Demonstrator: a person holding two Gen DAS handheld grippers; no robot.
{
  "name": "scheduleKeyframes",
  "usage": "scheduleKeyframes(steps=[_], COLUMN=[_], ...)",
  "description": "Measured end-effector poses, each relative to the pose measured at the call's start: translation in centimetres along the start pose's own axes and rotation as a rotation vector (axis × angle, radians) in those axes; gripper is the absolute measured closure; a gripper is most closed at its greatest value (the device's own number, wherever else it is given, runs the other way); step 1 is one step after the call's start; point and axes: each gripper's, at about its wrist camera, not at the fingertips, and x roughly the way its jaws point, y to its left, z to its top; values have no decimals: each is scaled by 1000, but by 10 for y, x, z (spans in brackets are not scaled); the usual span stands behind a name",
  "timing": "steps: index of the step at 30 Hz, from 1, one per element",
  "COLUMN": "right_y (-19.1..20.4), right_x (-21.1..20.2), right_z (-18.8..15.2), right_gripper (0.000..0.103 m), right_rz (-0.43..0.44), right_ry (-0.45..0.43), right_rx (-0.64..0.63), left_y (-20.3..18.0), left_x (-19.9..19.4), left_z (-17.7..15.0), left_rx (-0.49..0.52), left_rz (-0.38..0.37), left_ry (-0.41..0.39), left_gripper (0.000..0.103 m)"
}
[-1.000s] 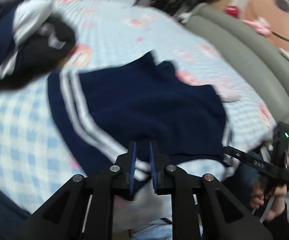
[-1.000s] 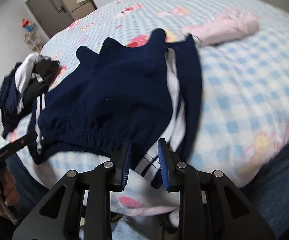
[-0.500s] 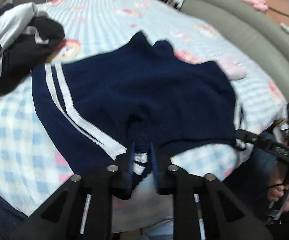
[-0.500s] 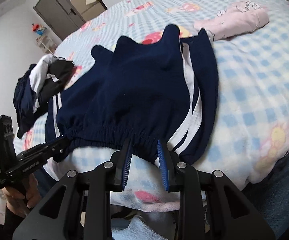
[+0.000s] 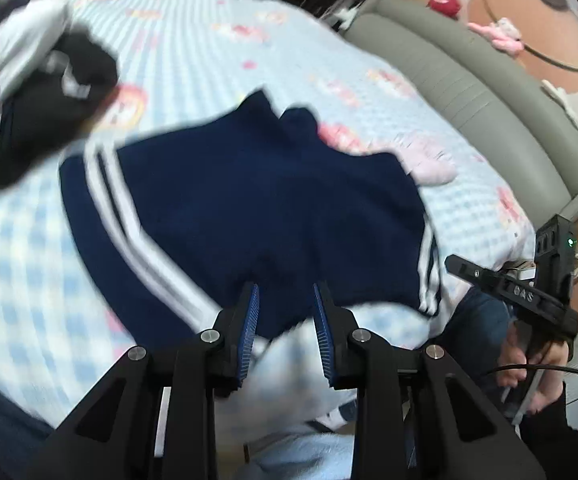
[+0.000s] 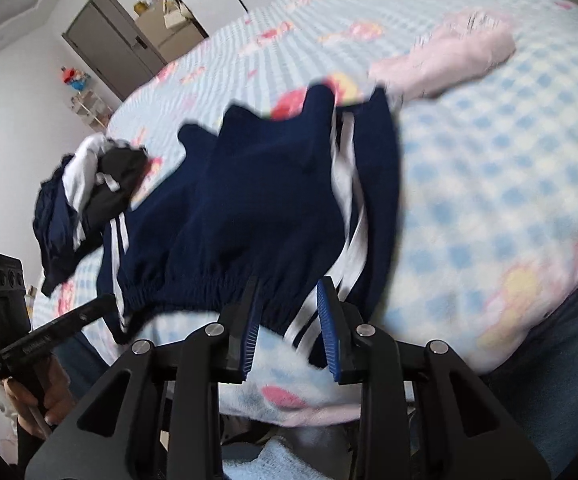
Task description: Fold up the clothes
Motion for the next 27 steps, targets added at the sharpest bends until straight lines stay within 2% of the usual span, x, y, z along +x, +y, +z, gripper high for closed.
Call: scheduleKeyframes(steps=[3,5,7,10,16,18,20,23,25,27], right_y=[-13,-24,-31,-37,-49,-52,-54,-58,-61,-63], right_x=[-12,-12,-11,8,47,55,59,65,70,74], right_z=[30,53,68,83,111,113,113,112,112,112], right_gripper=[69,69,69,69,60,48,47,48,58,72], right_rz=[-63,-112,-124,-136,-161,-170,-195,-234,-260,-286], right_ry=[-62,-80,-93,-63,-3,9,12,15,18,20], right_rx=[-14,-9,-5,-15,-36,-44,-56,-74,-86,-98], left_y=[-3,-5,-8,-12,-19,-21,-20,-21,-22,-20], left_x=[17,35,53,80,134,152,168,195,205,207], left_z=[19,35,52,77,127,143,147,141,136,133], left_rx=[6,11,17,26,43,49,42,65,77,64], left_rz=[9,25,42,67,117,133,131,142,166,159], left_ry=[6,15,23,36,61,70,87,133,147,143], left_gripper=[74,74,74,74,71,71,67,67,67,67])
